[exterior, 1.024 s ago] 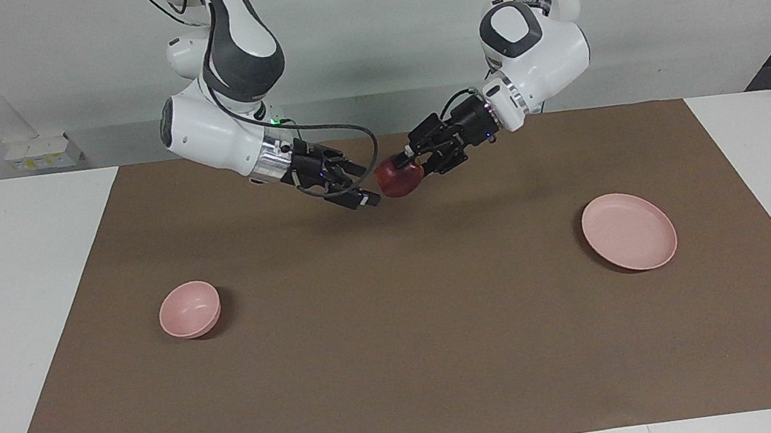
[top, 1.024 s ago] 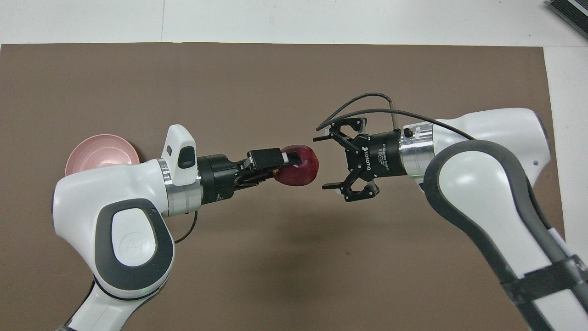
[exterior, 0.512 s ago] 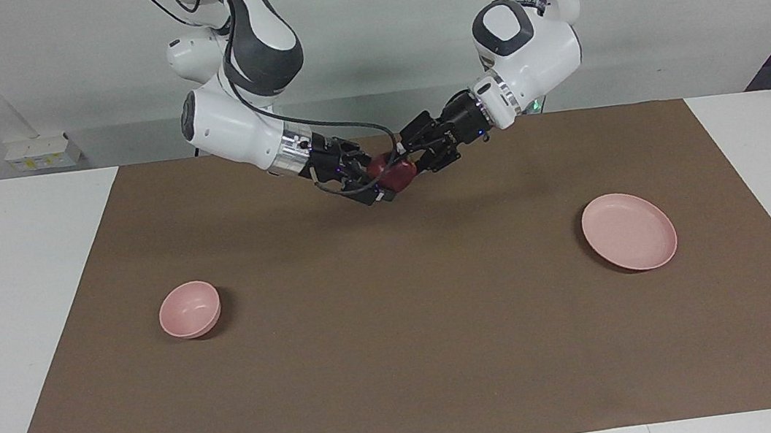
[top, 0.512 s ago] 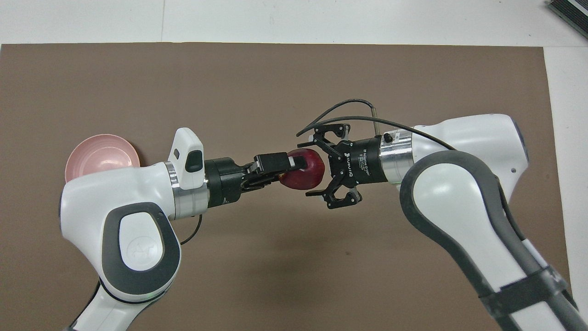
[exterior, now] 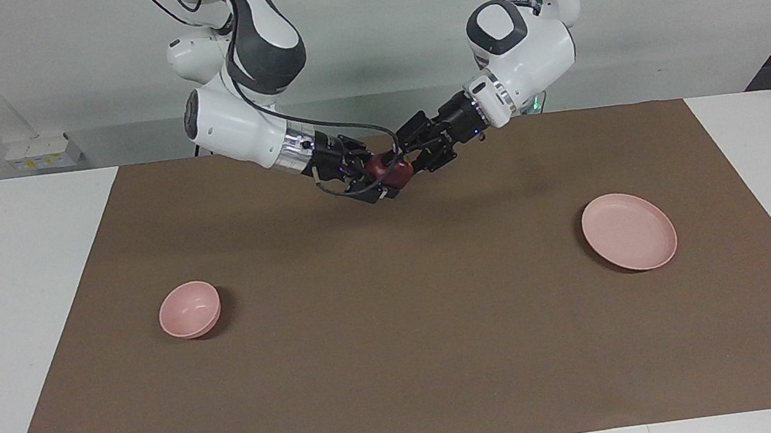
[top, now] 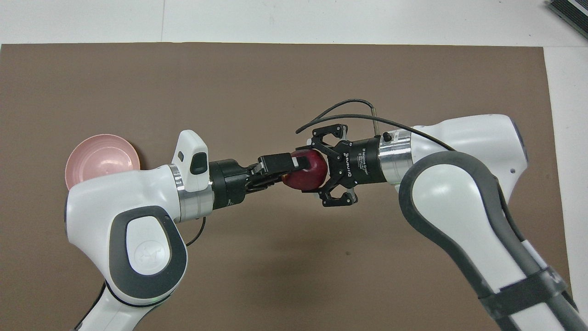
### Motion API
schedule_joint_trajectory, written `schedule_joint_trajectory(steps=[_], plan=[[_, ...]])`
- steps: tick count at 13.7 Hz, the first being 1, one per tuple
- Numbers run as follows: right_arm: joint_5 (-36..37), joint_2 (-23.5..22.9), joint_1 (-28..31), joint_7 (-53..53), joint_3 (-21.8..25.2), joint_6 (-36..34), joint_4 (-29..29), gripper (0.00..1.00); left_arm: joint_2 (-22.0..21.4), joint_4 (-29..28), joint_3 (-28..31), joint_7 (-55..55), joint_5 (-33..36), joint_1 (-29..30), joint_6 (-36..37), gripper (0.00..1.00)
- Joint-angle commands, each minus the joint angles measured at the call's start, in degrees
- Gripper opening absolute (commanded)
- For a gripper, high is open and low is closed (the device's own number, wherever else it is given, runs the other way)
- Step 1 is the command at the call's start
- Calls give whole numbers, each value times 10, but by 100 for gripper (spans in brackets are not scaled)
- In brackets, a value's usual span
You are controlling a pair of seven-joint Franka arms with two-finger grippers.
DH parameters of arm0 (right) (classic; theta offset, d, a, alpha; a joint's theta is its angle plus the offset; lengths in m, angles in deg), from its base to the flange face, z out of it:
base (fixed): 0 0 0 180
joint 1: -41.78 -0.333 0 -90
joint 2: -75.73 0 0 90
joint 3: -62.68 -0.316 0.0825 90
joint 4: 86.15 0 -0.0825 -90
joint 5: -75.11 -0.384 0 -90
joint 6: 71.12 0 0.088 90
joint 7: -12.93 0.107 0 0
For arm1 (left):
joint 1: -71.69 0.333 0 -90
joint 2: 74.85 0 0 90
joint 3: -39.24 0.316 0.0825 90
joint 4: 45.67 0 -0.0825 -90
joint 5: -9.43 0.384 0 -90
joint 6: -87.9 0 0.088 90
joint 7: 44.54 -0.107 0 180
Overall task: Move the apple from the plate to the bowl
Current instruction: 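Close the right gripper around the apple held by the left gripper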
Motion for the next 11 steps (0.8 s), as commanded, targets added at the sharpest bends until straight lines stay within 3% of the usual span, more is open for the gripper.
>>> schedule_joint_trajectory(steps=[1, 2, 3, 4, 5, 6, 11], plan=[[-12, 0, -1, 19, 0, 5, -2, 0, -15, -8, 3, 4, -12, -6, -3, 0], [-12, 0, -1, 19, 0, 5, -2, 0, -15, -8, 3, 4, -12, -6, -3, 6], [-12, 0, -1, 19, 0, 5, -2, 0, -15, -7, 3, 5, -11, -6, -3, 28], [-12, 0, -1, 19, 0, 5, -2, 0, -14, -7, 3, 5, -10, -6, -2, 67], [-11, 0, -1, 19, 0, 4, -2, 0, -13, -5, 4, 10, -6, -7, -3, 96], [-11, 0, -1, 18, 0, 3, -2, 0, -13, -3, 4, 15, -5, -7, -3, 100], [-9, 1, 0, 18, 0, 2, -2, 0, -13, -2, 6, 16, 6, -7, 0, 100]])
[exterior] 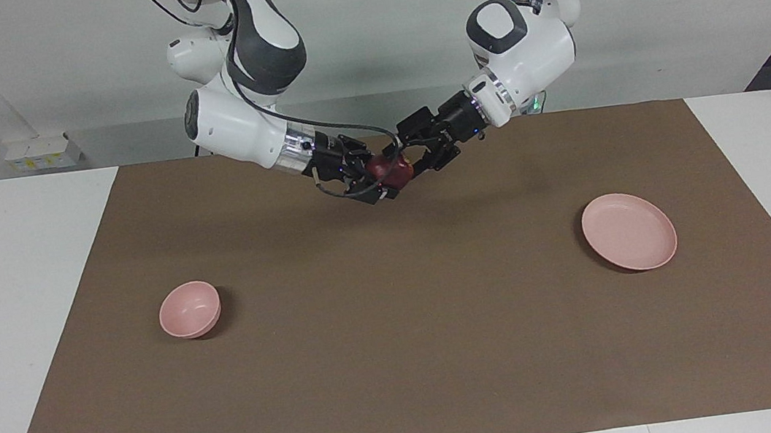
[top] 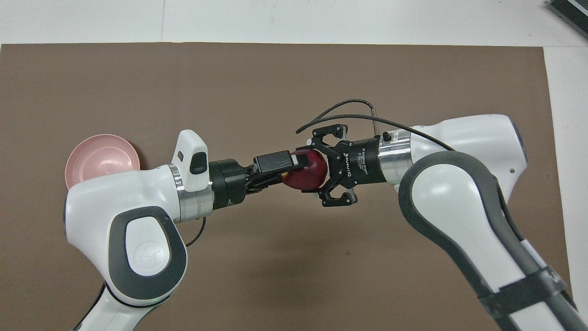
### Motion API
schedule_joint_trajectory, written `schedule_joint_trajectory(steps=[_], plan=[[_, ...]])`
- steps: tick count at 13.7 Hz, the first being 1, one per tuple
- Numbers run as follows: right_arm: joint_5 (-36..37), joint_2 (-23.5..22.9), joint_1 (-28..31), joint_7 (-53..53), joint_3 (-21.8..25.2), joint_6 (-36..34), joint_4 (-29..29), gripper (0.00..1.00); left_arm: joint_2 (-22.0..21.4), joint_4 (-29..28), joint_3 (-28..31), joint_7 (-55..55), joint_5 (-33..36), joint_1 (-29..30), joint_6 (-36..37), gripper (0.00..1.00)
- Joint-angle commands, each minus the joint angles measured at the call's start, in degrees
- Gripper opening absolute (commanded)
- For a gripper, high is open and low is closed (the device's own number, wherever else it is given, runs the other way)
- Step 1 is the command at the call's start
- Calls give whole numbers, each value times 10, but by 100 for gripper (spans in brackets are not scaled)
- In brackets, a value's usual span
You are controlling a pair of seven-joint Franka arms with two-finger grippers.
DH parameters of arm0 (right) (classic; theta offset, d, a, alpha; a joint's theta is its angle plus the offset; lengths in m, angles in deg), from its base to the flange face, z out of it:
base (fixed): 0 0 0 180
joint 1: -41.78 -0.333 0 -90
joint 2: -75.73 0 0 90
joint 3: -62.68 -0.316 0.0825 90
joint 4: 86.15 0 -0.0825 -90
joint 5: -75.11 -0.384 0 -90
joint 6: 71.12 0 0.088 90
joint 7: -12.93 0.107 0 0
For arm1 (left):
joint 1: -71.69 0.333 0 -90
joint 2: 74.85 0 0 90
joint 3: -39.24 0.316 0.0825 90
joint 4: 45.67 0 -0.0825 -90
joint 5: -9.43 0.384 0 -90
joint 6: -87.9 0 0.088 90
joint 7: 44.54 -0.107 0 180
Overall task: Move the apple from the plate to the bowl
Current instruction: 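Close the right gripper around the apple held by the left gripper, then open the left gripper and withdraw it while the right gripper pulls the apple away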
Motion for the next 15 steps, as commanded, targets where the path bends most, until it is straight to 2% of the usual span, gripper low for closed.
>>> schedule_joint_trajectory(steps=[1, 3, 6, 11, 15], plan=[[-9, 0, 0, 14, 0, 3, -2, 0, -12, -4, 6, 12, 26, -6, 0, 100], [-6, 1, 0, 15, 0, 3, -2, 0, -12, -10, 10, 11, 42, 0, 11, 100], [-2, 4, 4, 11, 1, -9, 3, 0, -13, -18, 35, 12, 106, 1, 21, 100], [55, -1, 17, 2, 3, -23, 2, 0, -11, -15, 110, 8, 234, 3, 134, 100], [200, -3, 27, -11, 2, -49, -2, 0, -11, -17, 129, 11, 456, 9, 172, 100]])
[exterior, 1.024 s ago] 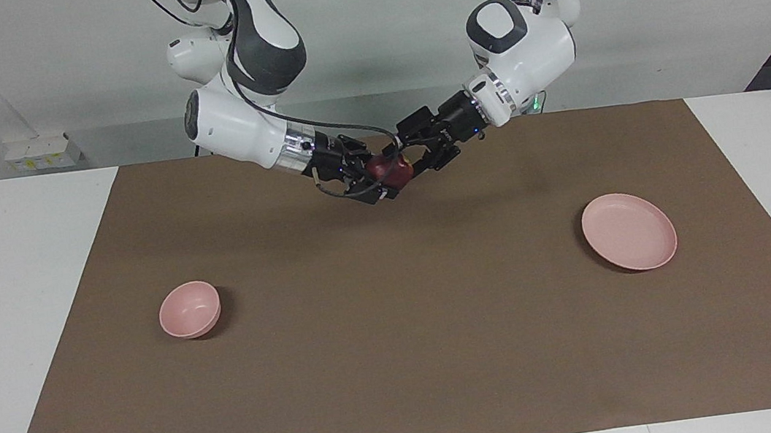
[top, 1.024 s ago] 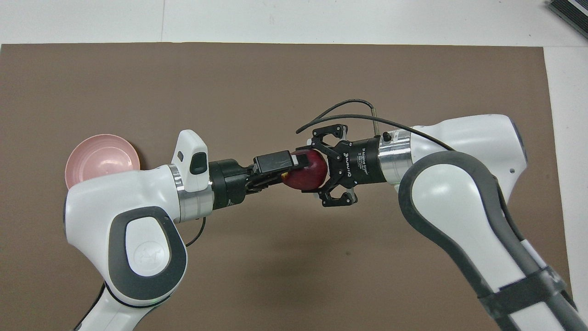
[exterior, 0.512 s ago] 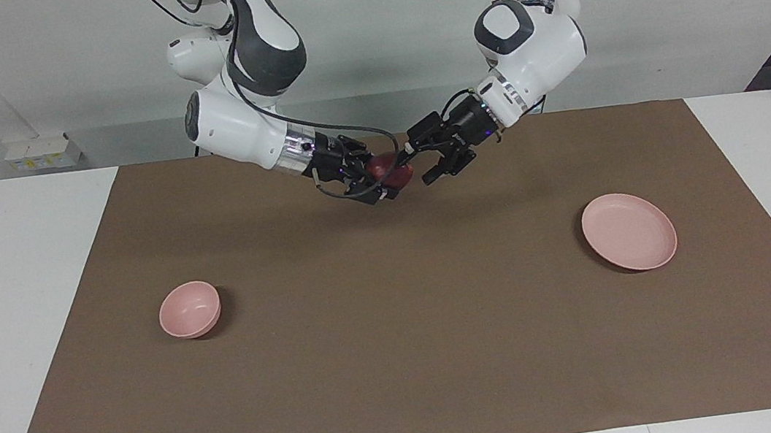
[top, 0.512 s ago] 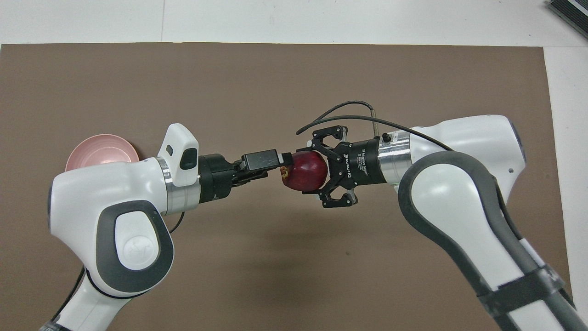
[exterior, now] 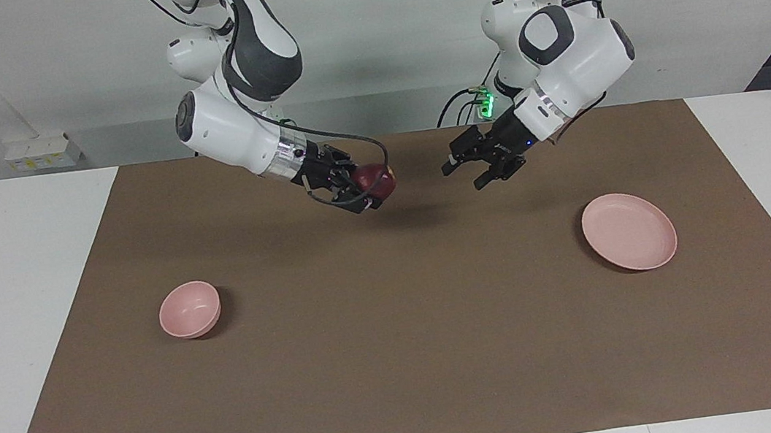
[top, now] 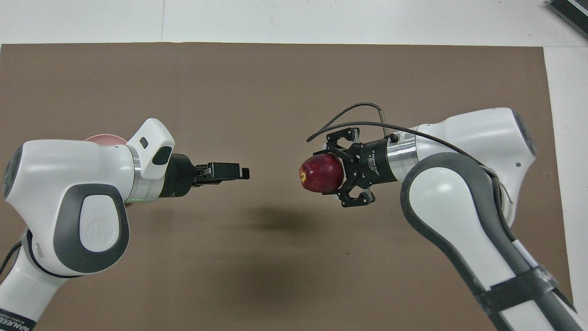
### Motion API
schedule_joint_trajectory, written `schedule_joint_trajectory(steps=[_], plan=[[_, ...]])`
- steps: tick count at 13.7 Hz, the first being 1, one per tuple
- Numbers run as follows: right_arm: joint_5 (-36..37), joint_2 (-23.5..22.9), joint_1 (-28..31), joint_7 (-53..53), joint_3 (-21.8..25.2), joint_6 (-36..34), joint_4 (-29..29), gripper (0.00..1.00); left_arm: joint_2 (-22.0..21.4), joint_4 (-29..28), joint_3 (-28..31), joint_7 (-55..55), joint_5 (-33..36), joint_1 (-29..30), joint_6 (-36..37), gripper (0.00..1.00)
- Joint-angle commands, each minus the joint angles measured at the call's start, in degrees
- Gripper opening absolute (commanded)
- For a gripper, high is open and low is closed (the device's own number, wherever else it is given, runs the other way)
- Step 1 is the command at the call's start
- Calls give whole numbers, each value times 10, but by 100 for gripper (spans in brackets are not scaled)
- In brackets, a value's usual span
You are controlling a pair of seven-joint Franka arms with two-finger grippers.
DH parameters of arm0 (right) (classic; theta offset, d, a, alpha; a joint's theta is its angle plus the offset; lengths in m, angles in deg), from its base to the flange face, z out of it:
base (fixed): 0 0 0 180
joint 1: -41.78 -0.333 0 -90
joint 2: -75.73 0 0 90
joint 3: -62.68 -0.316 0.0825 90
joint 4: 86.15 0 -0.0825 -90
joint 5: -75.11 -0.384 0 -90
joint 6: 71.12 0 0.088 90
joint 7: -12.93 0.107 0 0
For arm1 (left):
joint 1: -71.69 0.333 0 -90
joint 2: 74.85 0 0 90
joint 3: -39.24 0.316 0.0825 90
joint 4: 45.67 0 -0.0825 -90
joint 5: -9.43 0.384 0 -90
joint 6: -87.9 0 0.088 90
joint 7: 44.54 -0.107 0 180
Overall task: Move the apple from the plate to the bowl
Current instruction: 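Open the left gripper and withdraw it while the right gripper pulls the apple away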
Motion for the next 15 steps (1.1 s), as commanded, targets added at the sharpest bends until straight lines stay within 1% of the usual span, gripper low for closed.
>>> schedule_joint_trajectory(steps=[1, 2, 4, 5, 6, 7, 9, 10, 11, 13, 14, 15], plan=[[86, -1, 17, -24, -4, -31, -5, 0, -11, -7, 18, 4, 144, 6, 29, 100], [96, -1, 30, -45, -3, -41, -5, 0, -10, -4, 28, 2, 199, 7, 34, 100], [117, -1, 52, -90, -3, -49, -3, 0, -6, 2, 68, -7, 286, -1, 35, 100], [144, -3, 62, -106, -3, -50, -3, 0, -5, 5, 75, -20, 325, 0, 34, 100], [175, -5, 70, -119, -3, -56, -4, 0, -1, 13, 95, -34, 360, -1, 30, 100], [203, -6, 74, -132, -3, -62, -6, 0, 3, 33, 120, -46, 384, -4, 35, 100], [263, -8, 80, -163, -3, -64, -6, 0, 11, 78, 149, -61, 392, -7, 54, 100], [289, -8, 90, -183, -3, -62, -6, 0, 14, 116, 158, -61, 392, -8, 89, 100], [299, -8, 105, -210, -3, -61, -6, 0, 21, 156, 162, -62, 392, -8, 130, 100], [313, -13, 144, -300, -3, -55, -6, 0, 42, 263, 181, -68, 406, -16, 230, 100], [334, -15, 161, -340, -3, -53, -8, 0, 54, 321, 187, -74, 417, -22, 287, 100], [361, -16, 170, -373, -3, -47, -8, 0, 63, 363, 189, -74, 418, -23, 339, 100]])
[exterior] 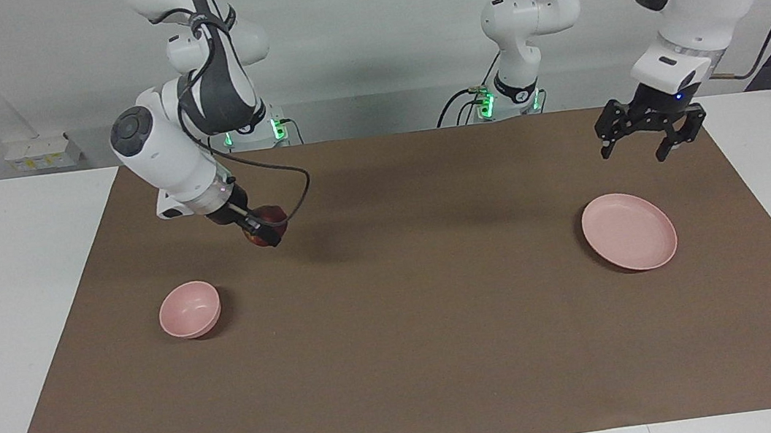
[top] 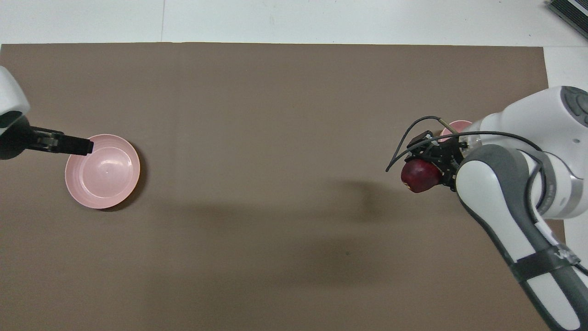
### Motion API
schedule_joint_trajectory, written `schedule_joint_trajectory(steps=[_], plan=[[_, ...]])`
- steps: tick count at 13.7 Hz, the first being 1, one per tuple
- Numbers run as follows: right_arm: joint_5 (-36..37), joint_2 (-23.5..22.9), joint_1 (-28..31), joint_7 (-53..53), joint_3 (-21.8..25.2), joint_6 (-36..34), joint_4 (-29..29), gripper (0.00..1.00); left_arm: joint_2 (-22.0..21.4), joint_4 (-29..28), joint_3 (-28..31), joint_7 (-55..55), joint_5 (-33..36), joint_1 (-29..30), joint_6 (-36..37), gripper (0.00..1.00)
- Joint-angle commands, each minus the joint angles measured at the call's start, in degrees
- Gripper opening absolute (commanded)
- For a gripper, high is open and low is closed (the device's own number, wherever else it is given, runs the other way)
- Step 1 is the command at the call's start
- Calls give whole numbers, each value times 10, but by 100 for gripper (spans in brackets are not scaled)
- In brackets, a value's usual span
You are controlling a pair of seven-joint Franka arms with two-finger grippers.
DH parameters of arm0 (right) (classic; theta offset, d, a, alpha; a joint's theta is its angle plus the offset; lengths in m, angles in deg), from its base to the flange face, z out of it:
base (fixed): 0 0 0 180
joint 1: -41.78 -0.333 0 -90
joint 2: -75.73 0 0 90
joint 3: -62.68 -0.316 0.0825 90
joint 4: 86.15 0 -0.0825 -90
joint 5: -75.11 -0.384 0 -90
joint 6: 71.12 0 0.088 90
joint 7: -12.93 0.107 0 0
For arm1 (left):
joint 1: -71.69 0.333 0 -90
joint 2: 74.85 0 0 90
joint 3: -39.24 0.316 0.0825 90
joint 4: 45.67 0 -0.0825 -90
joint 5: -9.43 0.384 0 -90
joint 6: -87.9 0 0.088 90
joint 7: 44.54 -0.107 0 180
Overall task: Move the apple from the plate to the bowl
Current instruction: 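Lower the apple into the small pink cup with the right gripper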
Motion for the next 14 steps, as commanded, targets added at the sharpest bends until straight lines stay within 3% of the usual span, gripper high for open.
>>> schedule_joint_trajectory(steps=[1, 3, 5, 9, 14], plan=[[60, -7, 34, -88, -6, 20, -7, 0, 46, 132, 17, -6, 17, -19, 126, 100], [103, -11, 57, -161, -6, 45, -6, 0, 46, 173, 19, -10, 17, -18, 183, 100], [173, -23, 70, -213, -6, 74, -3, 0, 46, 182, 18, -10, 15, -17, 194, 100], [179, -82, 93, -257, -7, 165, 2, 0, 45, 179, 18, -10, 9, -11, 195, 100], [181, -115, 93, -256, -7, 222, -13, 0, 35, 168, 16, 1, 10, -8, 187, 100]])
